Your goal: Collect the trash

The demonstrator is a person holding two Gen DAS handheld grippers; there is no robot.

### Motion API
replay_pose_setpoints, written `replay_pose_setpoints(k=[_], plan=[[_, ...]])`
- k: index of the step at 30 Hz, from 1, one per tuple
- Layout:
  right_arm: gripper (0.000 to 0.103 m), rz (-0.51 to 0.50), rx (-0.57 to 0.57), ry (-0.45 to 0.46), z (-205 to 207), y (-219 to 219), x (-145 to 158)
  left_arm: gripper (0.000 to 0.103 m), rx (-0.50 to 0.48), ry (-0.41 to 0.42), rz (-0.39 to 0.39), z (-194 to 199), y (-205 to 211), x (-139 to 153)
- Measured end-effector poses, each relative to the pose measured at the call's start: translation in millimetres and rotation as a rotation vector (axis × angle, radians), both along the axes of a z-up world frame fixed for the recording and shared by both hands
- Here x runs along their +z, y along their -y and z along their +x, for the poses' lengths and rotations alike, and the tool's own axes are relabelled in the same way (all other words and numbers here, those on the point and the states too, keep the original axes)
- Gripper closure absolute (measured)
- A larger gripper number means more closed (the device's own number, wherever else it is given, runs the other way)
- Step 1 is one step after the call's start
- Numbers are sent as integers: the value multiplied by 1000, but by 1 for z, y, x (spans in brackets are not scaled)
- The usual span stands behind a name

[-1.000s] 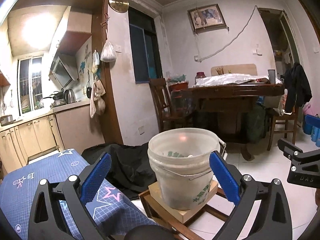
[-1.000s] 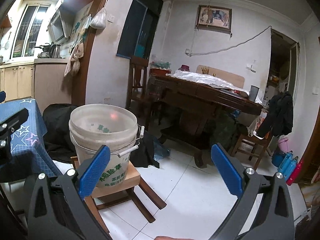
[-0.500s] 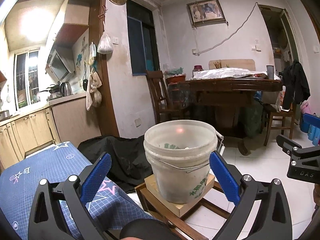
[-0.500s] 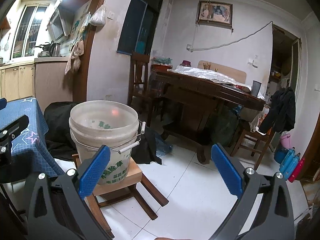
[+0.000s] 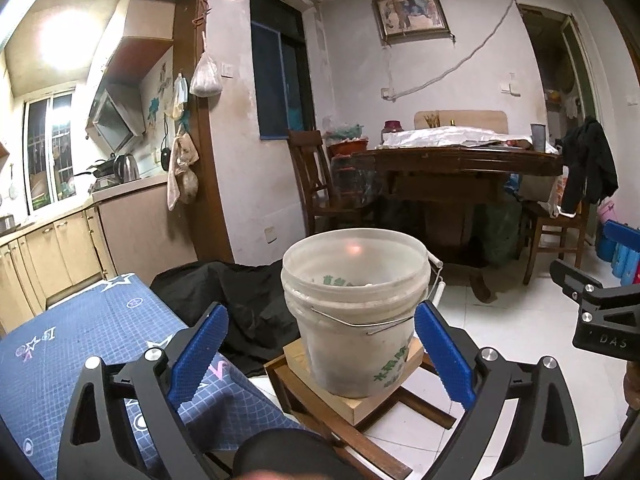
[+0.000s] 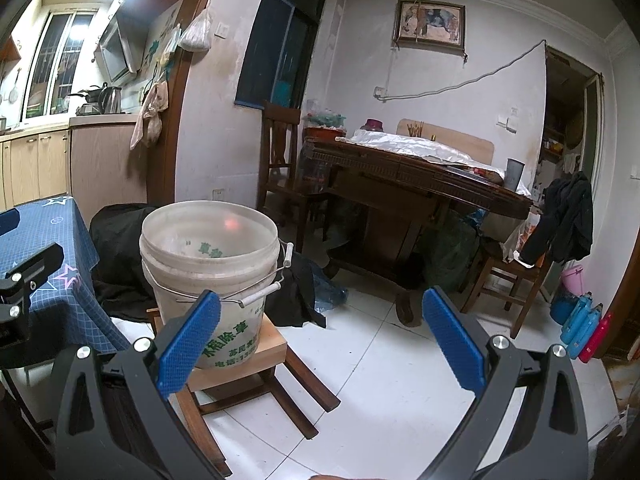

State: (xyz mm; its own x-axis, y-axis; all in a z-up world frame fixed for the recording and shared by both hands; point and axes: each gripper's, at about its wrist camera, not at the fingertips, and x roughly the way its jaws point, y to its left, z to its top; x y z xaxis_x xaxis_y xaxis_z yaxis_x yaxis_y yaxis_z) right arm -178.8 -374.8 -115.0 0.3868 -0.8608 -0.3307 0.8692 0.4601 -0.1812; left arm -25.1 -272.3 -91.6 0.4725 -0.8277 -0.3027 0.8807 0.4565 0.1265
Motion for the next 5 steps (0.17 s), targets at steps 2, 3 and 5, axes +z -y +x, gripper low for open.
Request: replay_pose_setpoints(k=[2, 3, 5], plan=[[5, 1, 2, 1, 1, 0, 1, 8, 2, 14, 3, -2, 0, 1], [5, 1, 3, 0, 1, -1, 1, 8, 2, 22, 3, -3, 0, 0], [5, 1, 6, -3, 2, -2, 2, 7, 1, 29, 1, -4, 0, 0]])
